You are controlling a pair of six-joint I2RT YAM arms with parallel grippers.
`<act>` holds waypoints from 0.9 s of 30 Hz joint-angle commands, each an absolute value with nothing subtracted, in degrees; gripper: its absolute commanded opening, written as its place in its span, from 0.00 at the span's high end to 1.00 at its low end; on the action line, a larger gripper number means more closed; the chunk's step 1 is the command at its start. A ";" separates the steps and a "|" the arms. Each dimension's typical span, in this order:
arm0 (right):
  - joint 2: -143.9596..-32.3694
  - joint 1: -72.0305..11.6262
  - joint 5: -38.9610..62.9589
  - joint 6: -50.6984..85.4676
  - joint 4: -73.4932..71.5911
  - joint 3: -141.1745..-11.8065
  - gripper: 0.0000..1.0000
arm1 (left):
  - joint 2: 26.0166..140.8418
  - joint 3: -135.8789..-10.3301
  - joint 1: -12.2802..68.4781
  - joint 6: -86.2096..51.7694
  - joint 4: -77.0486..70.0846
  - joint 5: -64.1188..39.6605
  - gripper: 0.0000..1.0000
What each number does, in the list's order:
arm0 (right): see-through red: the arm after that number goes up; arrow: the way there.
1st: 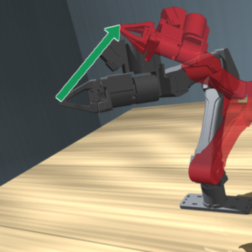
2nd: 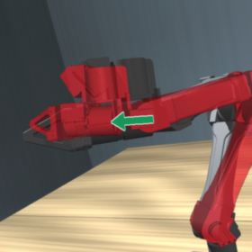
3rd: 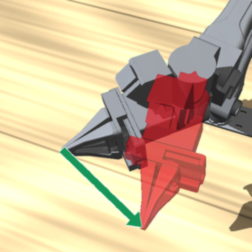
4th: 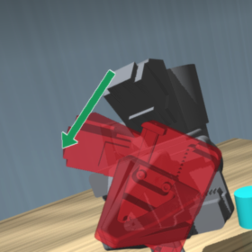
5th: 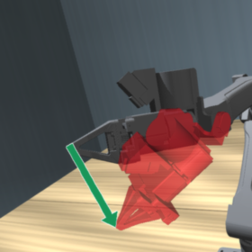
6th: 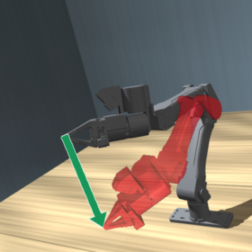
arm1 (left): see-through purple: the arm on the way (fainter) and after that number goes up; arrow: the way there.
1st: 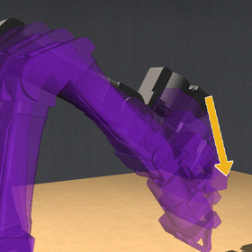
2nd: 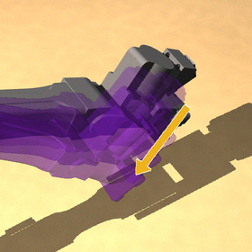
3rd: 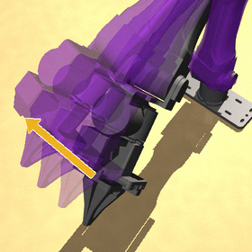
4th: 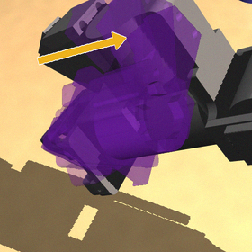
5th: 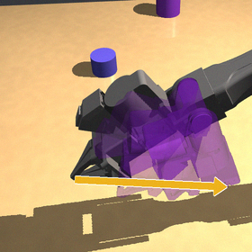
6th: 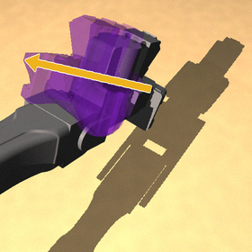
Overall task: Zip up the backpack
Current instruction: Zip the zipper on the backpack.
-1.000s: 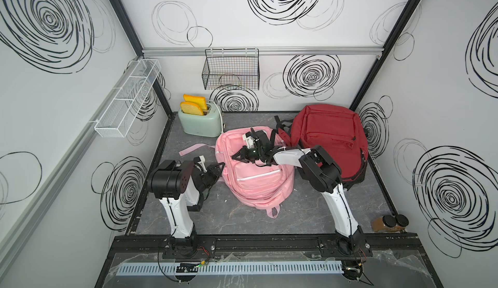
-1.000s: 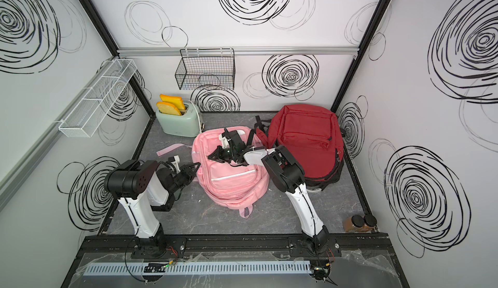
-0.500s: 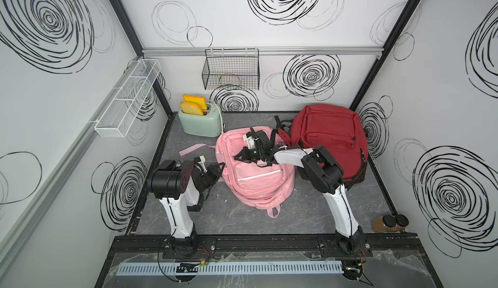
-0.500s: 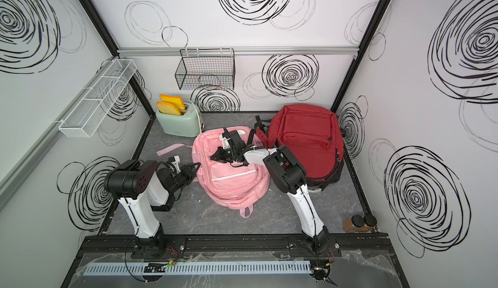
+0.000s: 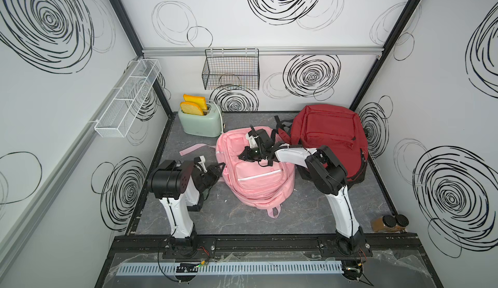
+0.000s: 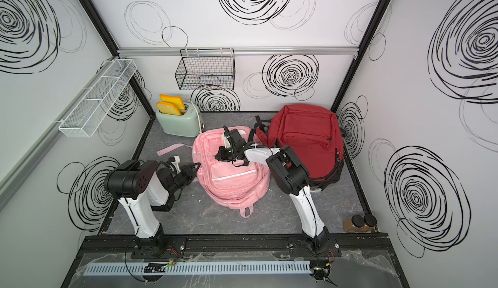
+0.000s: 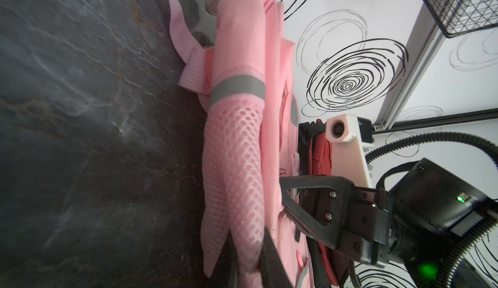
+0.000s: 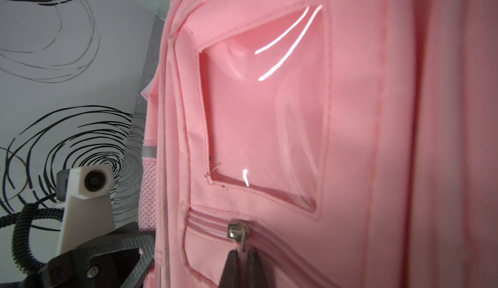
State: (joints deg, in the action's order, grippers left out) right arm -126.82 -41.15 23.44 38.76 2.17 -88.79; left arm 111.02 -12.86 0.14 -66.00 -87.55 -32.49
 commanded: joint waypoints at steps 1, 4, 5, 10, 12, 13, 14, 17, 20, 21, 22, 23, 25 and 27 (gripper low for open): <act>-125.21 -39.11 14.69 36.41 11.02 -88.75 1.00 | 109.51 -12.67 -0.26 -66.01 -101.40 -33.61 1.00; -124.50 -38.64 12.83 35.39 12.35 -88.60 1.00 | 109.42 -12.66 -0.35 -66.02 -101.41 -33.62 1.00; -124.09 -38.45 12.17 35.05 12.71 -88.37 1.00 | 109.42 -12.67 -0.35 -66.06 -101.38 -33.64 1.00; -122.61 -37.52 9.83 33.89 14.08 -87.65 1.00 | 109.42 -12.65 -0.44 -66.04 -101.49 -33.57 1.00; -122.02 -37.19 9.09 33.39 14.46 -87.33 1.00 | 109.34 -12.49 -0.44 -66.03 -101.46 -33.53 1.00; -121.79 -37.02 8.78 33.19 14.78 -87.21 1.00 | 109.34 -12.51 -0.46 -65.94 -101.47 -33.49 1.00; -121.64 -36.90 8.26 32.90 15.06 -87.20 1.00 | 109.38 -12.50 -0.53 -65.96 -101.45 -33.46 1.00; -120.90 -36.31 6.36 32.19 16.06 -86.94 1.00 | 109.34 -12.45 -0.61 -65.94 -101.49 -33.46 1.00; -120.14 -35.87 4.25 31.51 17.04 -86.47 1.00 | 109.34 -12.40 -0.66 -65.94 -101.50 -33.48 1.00; -119.89 -35.69 3.57 31.34 17.31 -86.28 1.00 | 109.34 -12.33 -0.70 -65.94 -101.44 -33.44 1.00; -119.53 -35.57 2.68 31.12 17.49 -86.07 1.00 | 109.35 -12.31 -0.70 -65.94 -101.55 -33.42 1.00; -119.32 -35.42 1.68 30.86 17.94 -85.98 1.00 | 109.34 -12.37 -0.70 -65.98 -101.56 -33.37 1.00; -118.87 -35.47 -1.29 30.10 18.91 -86.22 1.00 | 109.34 -12.34 -0.70 -66.01 -101.54 -33.40 1.00; -118.55 -35.55 -4.18 29.34 19.93 -86.25 1.00 | 109.25 -12.37 -0.70 -66.00 -101.43 -33.37 1.00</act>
